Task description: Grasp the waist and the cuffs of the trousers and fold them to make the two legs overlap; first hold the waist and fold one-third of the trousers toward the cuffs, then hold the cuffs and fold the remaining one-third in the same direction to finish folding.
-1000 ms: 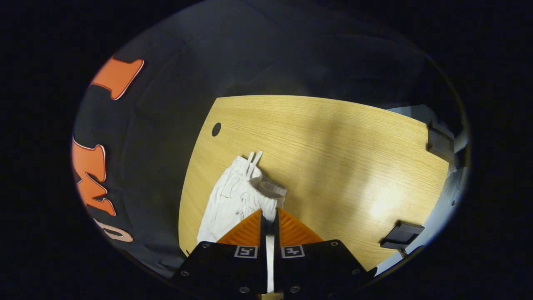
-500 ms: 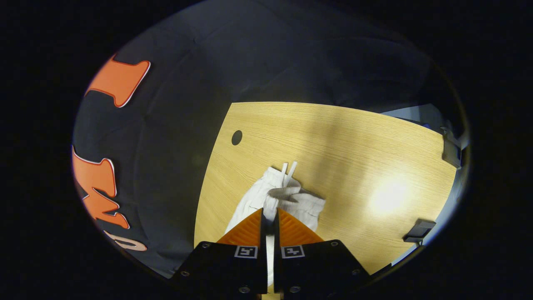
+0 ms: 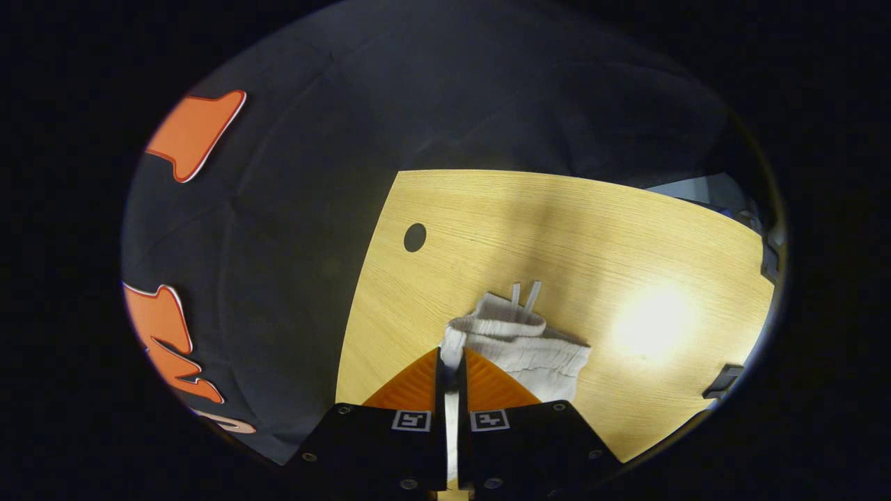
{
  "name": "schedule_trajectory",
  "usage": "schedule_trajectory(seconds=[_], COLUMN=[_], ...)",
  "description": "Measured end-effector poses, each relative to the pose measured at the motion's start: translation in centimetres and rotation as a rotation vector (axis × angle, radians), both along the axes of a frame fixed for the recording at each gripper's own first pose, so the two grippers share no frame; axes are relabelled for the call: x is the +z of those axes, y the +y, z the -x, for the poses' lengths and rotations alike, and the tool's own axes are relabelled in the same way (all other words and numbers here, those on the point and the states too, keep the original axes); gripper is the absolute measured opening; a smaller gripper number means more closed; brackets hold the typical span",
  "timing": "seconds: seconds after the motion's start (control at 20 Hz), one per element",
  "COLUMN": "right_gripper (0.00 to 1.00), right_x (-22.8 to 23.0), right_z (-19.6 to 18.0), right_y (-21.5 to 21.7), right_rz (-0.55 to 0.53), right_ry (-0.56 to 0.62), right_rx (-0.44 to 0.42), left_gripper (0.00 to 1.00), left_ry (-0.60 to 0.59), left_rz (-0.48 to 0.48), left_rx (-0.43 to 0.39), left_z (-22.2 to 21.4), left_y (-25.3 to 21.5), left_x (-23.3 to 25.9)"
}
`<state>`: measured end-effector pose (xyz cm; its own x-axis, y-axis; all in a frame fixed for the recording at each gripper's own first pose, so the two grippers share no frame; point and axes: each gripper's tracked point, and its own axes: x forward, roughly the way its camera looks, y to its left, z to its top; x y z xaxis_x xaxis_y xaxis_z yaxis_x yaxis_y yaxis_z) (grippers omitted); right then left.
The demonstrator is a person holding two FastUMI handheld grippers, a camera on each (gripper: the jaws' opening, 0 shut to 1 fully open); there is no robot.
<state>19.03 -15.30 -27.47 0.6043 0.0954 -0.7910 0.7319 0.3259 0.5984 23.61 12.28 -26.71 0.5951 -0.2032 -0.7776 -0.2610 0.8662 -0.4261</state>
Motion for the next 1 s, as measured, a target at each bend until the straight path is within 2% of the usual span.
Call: schedule_trajectory(seconds=[0.3, 0.45, 0.6, 0.7, 0.75, 0.85, 0.9, 0.95, 1.0], right_gripper=[0.06, 0.11, 0.17, 0.23, 0.26, 0.35, 0.29, 0.43, 0.52], right_x=[-0.4, 0.2, 0.9, 2.0, 2.1, 1.8, 1.5, 1.4, 1.4], right_z=[-4.4, -5.0, -5.4, -6.0, -6.0, -4.9, -4.1, -3.5, -2.9], right_y=[1.1, 1.3, 0.6, -0.3, -0.5, -0.6, -0.8, -0.8, -0.5], right_rz=[-0.026, -0.042, -0.02, 0.005, 0.017, 0.04, 0.059, 0.077, 0.09], right_ry=[-0.063, -0.113, -0.163, -0.192, -0.193, -0.173, -0.16, -0.158, -0.159], right_rx=[-0.016, -0.024, -0.042, -0.052, -0.046, -0.022, -0.007, 0.018, 0.046], left_gripper=[0.05, 0.1, 0.45, 0.69, 0.72, 0.89, 0.95, 1.0, 0.99], left_ry=[0.017, -0.031, -0.128, -0.125, -0.121, -0.139, -0.145, -0.123, -0.108], left_rz=[-0.002, -0.009, -0.006, -0.01, -0.005, 0.002, -0.01, -0.04, -0.08], left_rx=[0.049, 0.064, 0.092, 0.066, 0.052, 0.043, 0.036, 0.019, 0.0], left_z=[-3.1, -4.3, -6.0, -5.2, -4.9, -4.7, -4.6, -4.0, -3.6], left_y=[-0.4, -0.3, 0.1, -0.5, -1.0, -1.7, -1.9, -1.9, -1.8], left_x=[-2.4, -1.5, 0.6, 1.2, 1.6, 2.6, 3.2, 3.1, 3.3])
